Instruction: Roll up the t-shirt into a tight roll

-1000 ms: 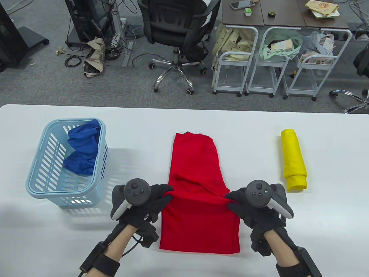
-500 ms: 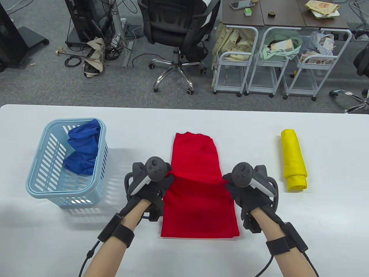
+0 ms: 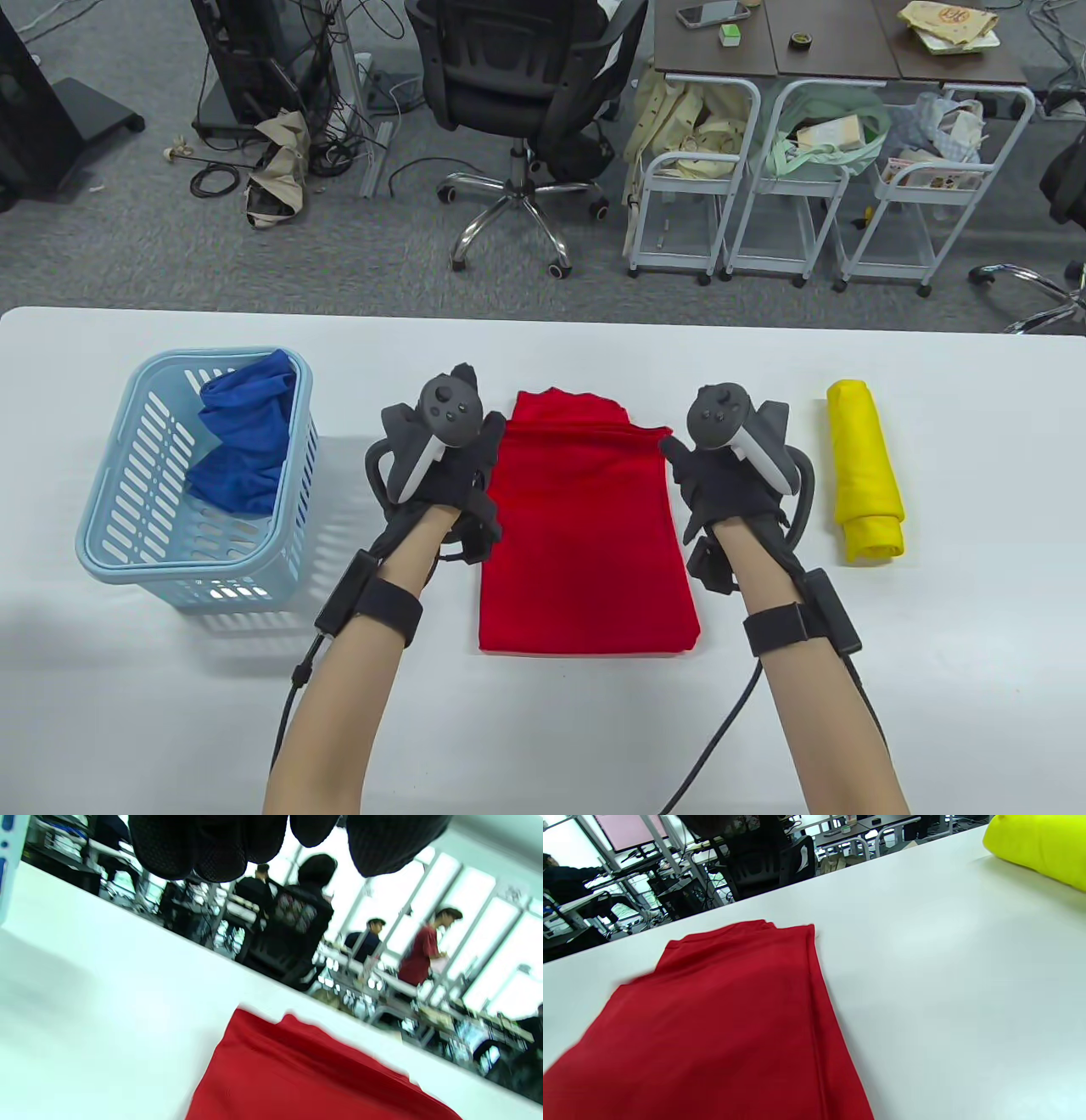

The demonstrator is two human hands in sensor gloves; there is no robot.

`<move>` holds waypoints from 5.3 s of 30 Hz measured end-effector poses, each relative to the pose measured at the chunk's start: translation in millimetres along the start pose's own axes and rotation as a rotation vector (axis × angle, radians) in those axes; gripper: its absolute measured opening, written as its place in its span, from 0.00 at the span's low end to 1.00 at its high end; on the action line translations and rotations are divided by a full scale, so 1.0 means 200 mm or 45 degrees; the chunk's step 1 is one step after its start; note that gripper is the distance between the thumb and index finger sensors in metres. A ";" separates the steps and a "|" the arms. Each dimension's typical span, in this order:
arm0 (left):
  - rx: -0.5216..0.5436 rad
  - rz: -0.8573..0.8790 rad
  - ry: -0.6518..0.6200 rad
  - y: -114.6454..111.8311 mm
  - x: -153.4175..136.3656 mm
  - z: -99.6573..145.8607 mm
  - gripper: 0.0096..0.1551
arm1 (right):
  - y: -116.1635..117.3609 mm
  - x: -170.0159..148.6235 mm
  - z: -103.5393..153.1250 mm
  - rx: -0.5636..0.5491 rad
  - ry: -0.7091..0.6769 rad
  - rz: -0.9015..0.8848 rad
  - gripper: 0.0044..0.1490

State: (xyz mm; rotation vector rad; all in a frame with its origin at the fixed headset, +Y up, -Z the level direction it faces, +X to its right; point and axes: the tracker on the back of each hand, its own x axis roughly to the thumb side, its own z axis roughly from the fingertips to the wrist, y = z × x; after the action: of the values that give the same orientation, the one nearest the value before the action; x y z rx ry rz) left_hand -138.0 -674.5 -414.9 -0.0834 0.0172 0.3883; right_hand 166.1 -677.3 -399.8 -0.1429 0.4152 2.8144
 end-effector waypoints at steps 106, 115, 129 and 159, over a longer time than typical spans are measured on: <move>-0.554 -0.117 -0.583 -0.42 -0.19 0.77 0.27 | 0.58 -0.17 0.64 0.532 -0.564 0.304 0.31; -0.128 -0.866 -0.429 -0.39 -0.20 0.75 0.27 | 0.58 -0.16 0.65 0.526 -0.551 0.325 0.32; -0.345 -0.683 -0.844 -0.52 -0.01 0.91 0.40 | 0.52 -0.15 0.70 0.281 -0.407 0.564 0.42; -0.425 -0.311 -0.649 -0.43 -0.14 0.79 0.30 | 0.58 -0.11 0.67 0.400 -0.622 0.329 0.35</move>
State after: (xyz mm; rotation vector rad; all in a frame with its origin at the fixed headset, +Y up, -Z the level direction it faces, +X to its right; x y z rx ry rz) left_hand -131.8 -752.0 -250.4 -0.3109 -0.5580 0.1562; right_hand 145.8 -749.1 -237.5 0.6927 0.7866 2.8409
